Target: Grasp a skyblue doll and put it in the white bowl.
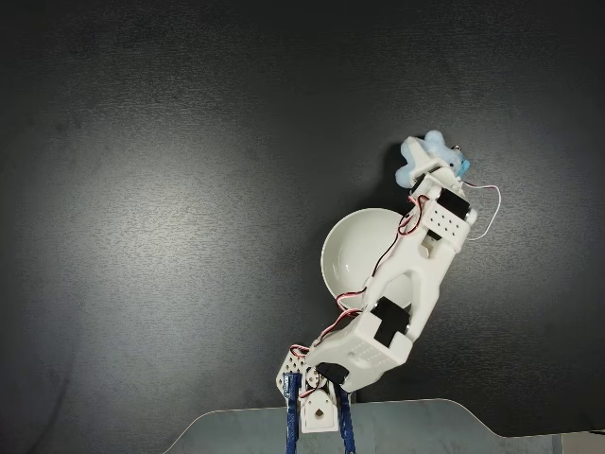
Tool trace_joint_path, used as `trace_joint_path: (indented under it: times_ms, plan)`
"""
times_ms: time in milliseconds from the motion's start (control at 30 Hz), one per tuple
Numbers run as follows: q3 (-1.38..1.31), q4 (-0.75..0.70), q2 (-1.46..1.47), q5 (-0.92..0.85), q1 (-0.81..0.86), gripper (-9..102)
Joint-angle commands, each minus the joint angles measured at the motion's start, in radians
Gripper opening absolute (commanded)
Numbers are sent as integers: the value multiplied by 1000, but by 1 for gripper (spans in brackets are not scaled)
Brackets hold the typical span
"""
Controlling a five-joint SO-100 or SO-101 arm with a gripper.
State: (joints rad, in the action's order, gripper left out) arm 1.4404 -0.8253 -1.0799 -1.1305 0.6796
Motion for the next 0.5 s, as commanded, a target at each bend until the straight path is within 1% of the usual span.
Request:
trace_joint_path:
  times_ms: [0,333,400,467]
  plan:
    - [-101,15,-5,8,11,55]
    - [-104,17,-11,9,26,54]
    - [-104,17,-12,9,38,51]
    - [-104,17,-8,9,49,45]
